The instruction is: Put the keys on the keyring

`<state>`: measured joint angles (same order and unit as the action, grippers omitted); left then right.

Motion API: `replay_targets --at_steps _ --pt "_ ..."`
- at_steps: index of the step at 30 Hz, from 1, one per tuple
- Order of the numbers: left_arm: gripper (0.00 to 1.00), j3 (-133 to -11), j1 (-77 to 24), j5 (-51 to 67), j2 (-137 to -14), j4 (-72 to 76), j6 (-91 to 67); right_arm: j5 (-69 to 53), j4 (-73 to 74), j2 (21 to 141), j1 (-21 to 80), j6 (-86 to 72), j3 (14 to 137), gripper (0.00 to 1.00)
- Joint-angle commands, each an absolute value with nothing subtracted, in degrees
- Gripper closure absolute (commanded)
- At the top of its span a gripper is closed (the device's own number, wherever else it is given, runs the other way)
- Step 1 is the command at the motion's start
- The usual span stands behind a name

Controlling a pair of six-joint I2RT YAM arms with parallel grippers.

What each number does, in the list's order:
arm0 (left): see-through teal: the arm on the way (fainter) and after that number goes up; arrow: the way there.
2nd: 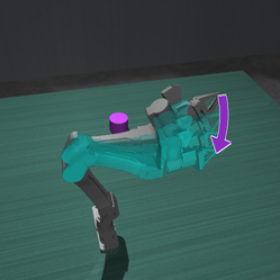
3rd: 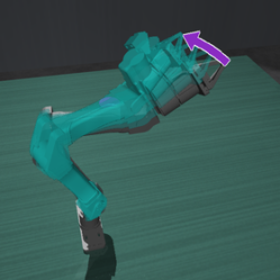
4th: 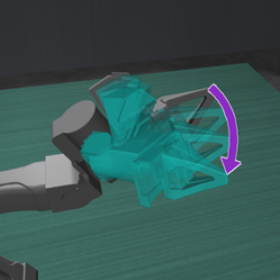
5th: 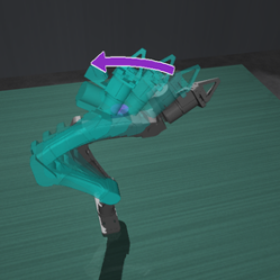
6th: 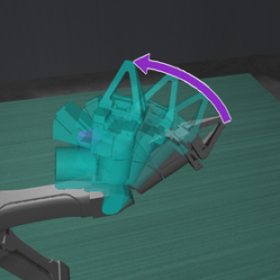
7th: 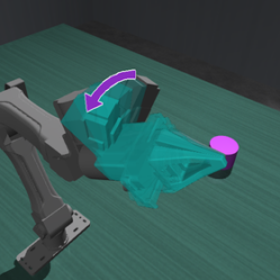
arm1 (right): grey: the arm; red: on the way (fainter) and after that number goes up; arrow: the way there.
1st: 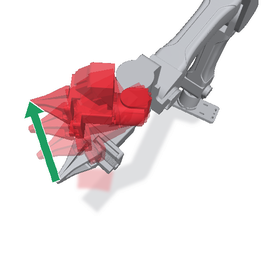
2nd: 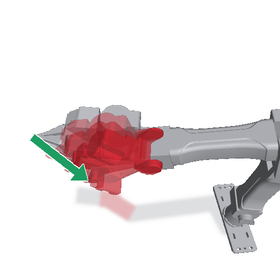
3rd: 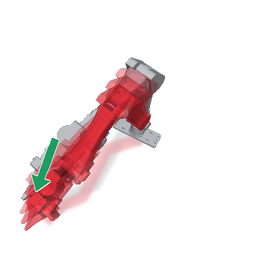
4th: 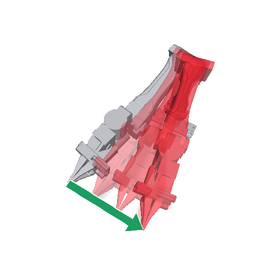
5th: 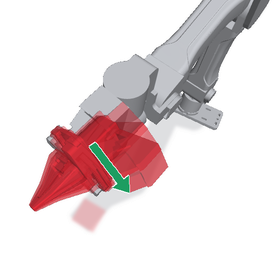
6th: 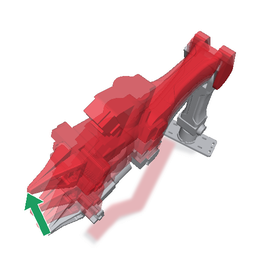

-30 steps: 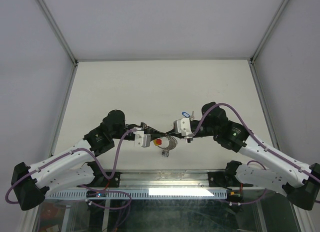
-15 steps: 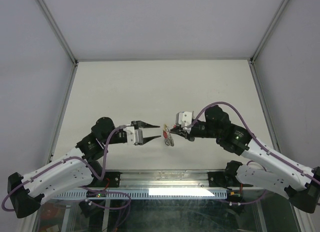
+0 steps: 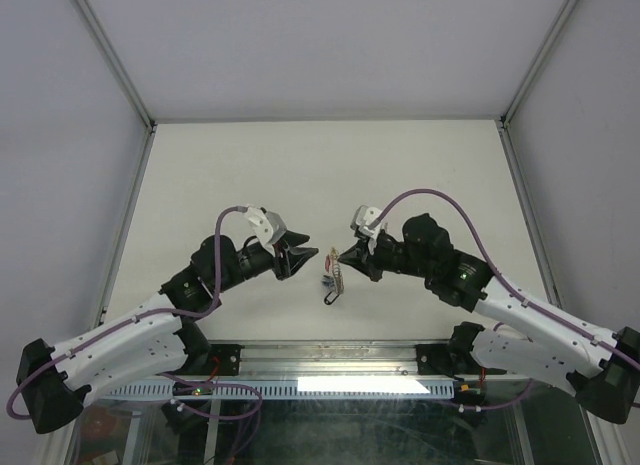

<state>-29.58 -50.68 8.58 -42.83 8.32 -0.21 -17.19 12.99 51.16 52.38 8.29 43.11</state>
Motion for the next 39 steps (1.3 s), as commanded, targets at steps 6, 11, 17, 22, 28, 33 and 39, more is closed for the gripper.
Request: replay_targets --at_steps 6,11,17,22,28,33,39 --pt "0.51 -27.43 -51.00 4.01 -46.00 16.14 -11.06 -21.75 -8.15 46.68 52.56 16.38 35.37 1.00" --pt "0.20 -23.50 -50.99 3.11 -42.62 19.50 -11.37 -25.71 -16.27 45.58 52.56 25.18 30.98 1.00" --pt "0.01 -19.36 -50.95 3.38 -37.88 23.29 -6.88 -29.12 -26.27 43.51 52.56 35.72 26.30 1.00" --pt "0.01 -17.38 -50.98 2.07 -33.63 26.26 -3.58 -30.92 -22.45 43.43 52.56 43.52 30.35 1.00" --pt "0.02 -18.08 -50.98 1.92 -33.24 27.35 1.24 -33.80 -14.17 44.01 52.56 55.93 35.63 1.00" --pt "0.14 -19.12 -50.99 5.45 -34.54 28.21 3.36 -34.65 -8.58 44.33 52.56 59.84 39.00 1.00" --pt "0.34 -21.29 -50.98 7.08 -36.22 26.10 3.56 -33.16 -4.59 46.20 52.56 51.97 41.95 1.00"
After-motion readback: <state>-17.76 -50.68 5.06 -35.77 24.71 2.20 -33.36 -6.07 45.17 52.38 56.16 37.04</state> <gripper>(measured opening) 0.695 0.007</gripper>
